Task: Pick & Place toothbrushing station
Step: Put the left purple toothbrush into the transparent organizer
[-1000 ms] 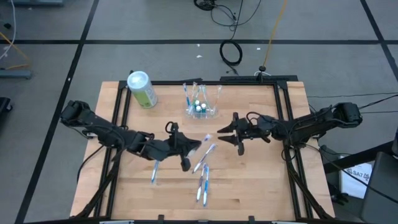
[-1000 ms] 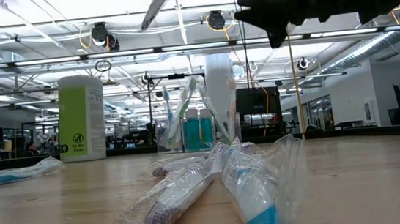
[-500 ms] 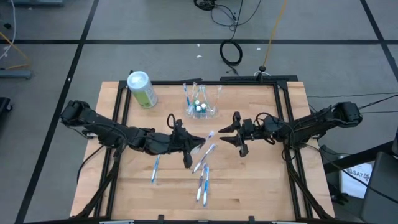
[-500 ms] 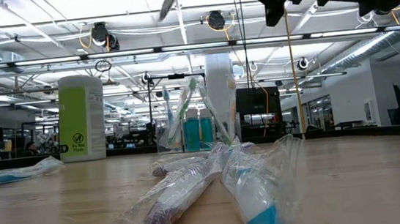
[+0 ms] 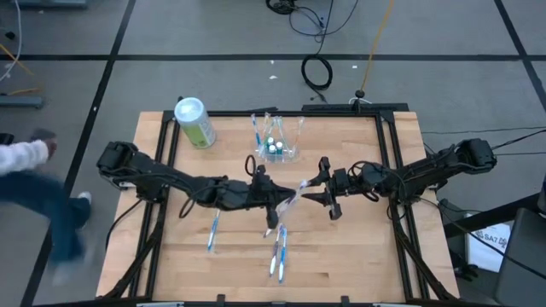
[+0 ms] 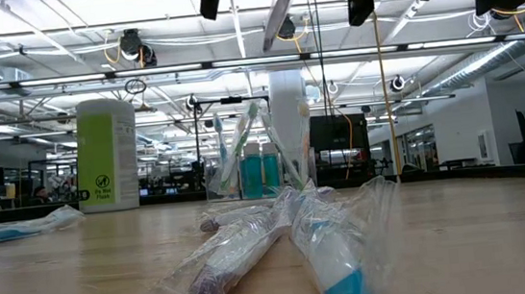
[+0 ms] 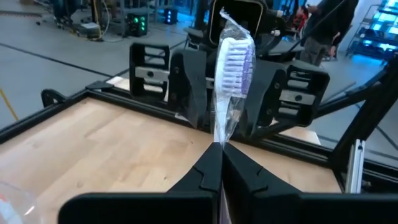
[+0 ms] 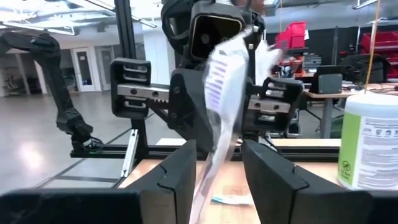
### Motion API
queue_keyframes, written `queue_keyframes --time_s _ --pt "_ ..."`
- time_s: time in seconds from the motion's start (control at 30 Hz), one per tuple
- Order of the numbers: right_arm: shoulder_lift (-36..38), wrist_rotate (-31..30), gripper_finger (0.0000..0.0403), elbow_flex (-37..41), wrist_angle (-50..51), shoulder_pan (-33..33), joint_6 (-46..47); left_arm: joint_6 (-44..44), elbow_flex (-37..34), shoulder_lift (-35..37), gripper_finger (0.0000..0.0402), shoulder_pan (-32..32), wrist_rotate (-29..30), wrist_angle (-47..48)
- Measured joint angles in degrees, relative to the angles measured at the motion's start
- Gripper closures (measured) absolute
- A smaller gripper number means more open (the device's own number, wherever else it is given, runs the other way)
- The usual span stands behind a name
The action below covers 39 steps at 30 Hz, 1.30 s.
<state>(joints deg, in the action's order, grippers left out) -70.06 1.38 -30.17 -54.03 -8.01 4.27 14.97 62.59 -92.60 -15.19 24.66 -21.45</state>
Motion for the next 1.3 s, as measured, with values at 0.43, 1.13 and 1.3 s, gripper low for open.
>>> queue_keyframes --time_s 0.43,1.13,1.3 --pt "0.0 -1.3 0.0275 0.0 -1.4 0.0 -0.7 0.1 0.0 0.0 0.0396 1.5 -0.5 0.1" --pt "0.0 -1.4 0.0391 -0.1 -0.4 0.0 -4.1 -0.3 0.0 -2.5 0.0389 2.4 -2.4 -4.0" --pt "0.0 -1.4 0.0393 -0.1 -0.5 0.0 -4.4 -0.9 0.0 -2.5 0.0398 2.3 -2.4 -3.8"
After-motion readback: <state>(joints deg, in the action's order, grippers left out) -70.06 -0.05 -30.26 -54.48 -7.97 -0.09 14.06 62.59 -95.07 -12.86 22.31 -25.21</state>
